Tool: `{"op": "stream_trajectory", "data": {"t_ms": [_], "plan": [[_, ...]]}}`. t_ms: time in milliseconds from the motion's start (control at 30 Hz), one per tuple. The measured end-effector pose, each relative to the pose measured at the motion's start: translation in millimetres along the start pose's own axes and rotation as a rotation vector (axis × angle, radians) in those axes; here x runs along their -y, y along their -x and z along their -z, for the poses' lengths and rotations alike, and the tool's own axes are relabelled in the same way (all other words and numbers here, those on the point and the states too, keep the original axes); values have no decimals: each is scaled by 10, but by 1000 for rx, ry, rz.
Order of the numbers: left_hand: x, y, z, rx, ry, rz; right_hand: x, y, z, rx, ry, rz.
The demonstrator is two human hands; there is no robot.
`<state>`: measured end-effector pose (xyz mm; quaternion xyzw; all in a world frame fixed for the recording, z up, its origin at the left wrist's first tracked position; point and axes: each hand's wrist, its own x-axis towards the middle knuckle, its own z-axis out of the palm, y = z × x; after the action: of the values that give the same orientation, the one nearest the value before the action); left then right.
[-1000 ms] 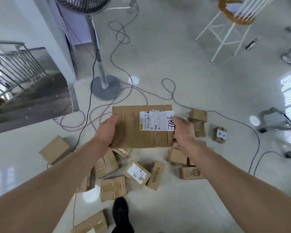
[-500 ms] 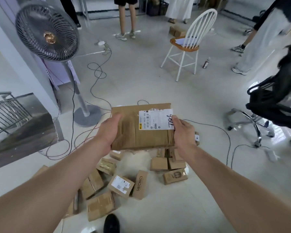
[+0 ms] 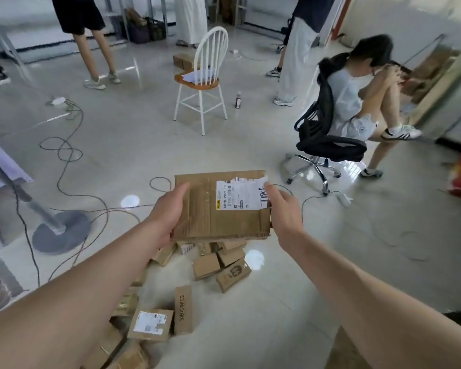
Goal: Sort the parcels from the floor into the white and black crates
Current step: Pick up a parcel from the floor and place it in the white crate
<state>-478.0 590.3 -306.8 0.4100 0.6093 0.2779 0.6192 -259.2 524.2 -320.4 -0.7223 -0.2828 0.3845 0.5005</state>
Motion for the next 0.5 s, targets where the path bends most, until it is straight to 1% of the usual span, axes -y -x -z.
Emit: {"op": "stream_trajectory", "data": {"t_ms": [133, 200, 500], "plan": [[-158, -51, -346, 124, -84, -39, -58, 9, 346, -175, 54, 30], [-211, -80, -521, 196, -117, -56, -101, 30, 511, -242, 59, 17], [-297, 20, -1410, 490, -240, -104, -272, 455, 1304, -570, -77, -59]]}}
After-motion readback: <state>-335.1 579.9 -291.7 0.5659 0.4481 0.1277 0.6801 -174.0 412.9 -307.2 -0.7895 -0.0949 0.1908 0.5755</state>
